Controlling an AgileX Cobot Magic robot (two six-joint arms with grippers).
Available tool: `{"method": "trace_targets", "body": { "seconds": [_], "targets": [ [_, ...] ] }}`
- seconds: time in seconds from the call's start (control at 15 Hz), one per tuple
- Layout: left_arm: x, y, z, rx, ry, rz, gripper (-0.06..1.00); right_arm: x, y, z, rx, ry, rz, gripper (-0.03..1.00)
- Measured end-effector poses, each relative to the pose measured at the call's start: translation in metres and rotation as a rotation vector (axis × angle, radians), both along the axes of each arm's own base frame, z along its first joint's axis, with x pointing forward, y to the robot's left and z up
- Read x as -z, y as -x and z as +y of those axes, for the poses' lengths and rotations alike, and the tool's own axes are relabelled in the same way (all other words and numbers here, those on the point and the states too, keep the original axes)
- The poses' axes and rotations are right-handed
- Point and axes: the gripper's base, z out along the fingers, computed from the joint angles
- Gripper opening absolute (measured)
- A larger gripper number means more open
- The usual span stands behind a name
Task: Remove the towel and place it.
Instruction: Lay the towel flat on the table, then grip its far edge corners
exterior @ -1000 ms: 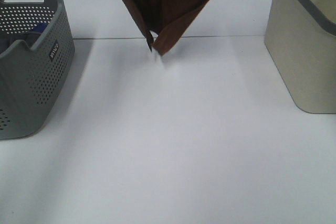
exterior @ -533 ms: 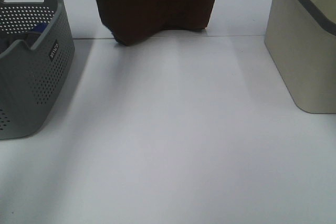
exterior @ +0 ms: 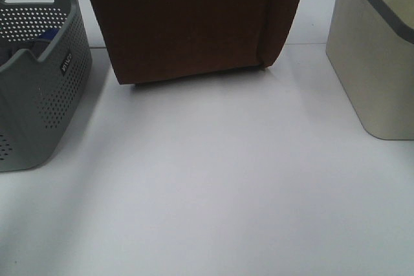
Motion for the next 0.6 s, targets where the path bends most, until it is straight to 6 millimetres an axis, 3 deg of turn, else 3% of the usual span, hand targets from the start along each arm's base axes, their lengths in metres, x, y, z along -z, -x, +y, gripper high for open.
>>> {"method": "trace_targets", "body": {
  "seconds": [0.27, 0.4, 0.6],
  "targets": [
    [0.004, 0.017, -0.004, 0.017, -0.04, 0.161, 0.0, 0.013, 0.019, -0.004, -0.011, -0.004, 0.099, 0.0],
    [-0.006, 0.031, -0.016, 0.049, -0.078, 0.151, 0.0, 0.017, 0.041, -0.014, -0.005, 0.008, 0.148, 0.0],
    [-0.013, 0.069, -0.032, 0.094, -0.125, 0.149, 0.0, 0.02, 0.085, -0.03, -0.011, -0.003, 0.205, 0.0]
  ]
}}
